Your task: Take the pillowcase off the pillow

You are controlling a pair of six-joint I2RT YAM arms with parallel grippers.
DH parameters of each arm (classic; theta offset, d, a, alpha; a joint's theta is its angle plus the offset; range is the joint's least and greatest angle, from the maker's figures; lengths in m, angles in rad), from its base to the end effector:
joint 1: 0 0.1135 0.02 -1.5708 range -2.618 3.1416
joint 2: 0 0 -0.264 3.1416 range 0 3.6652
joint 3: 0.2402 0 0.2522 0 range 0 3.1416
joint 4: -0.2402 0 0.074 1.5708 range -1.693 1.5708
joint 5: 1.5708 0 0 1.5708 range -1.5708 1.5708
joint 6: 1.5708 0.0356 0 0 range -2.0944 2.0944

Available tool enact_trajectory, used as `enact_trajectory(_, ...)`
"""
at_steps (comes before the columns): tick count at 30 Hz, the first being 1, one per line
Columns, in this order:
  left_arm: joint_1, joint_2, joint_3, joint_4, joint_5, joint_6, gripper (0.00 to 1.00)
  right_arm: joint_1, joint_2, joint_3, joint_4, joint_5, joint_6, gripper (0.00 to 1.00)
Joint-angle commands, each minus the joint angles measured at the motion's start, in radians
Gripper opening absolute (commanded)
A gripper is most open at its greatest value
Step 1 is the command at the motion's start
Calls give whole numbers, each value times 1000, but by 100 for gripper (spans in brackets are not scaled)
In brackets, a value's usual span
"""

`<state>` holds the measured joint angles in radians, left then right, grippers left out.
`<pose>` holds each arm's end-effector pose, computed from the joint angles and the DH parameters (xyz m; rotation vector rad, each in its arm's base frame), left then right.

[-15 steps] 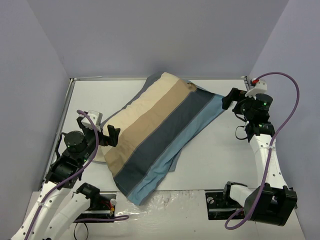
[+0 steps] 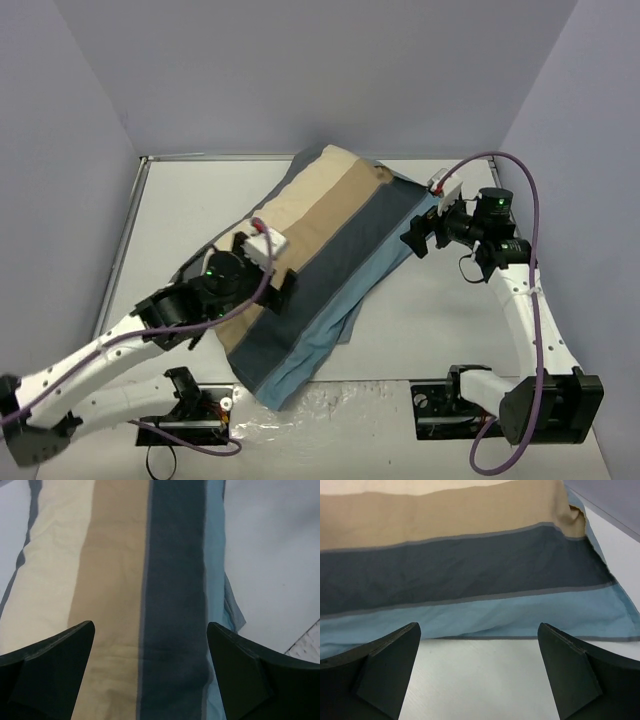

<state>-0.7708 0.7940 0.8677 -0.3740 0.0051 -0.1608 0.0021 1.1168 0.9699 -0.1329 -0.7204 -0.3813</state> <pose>0.1286 -0.1252 0.3472 0.5807 1.8324 -0.6408 0.2521 0.0240 0.3464 -0.8107 1.6036 0.3941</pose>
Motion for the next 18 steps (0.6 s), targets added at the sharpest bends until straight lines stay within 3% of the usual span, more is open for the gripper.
enact_trajectory(1, -375, 135, 178, -103, -398, 24, 95, -19, 17, 41, -86, -62, -169, 100)
enact_trajectory(5, -631, 494, 339, -268, -713, 3, 95, -71, -15, 32, -94, -118, -229, 99)
enact_trajectory(7, -671, 630, 379, -302, -843, -20, 96, -86, -52, 20, -93, -152, -252, 99)
enact_trajectory(9, -688, 686, 392, -283, -879, -26, 100, -97, -67, 7, -94, -165, -260, 99)
enact_trajectory(12, -685, 752, 349, -191, -939, -5, 89, -122, -77, 4, -93, -171, -261, 99)
enact_trajectory(18, -650, 843, 252, -17, -1004, 52, 88, -134, -66, 3, -94, -185, -255, 100)
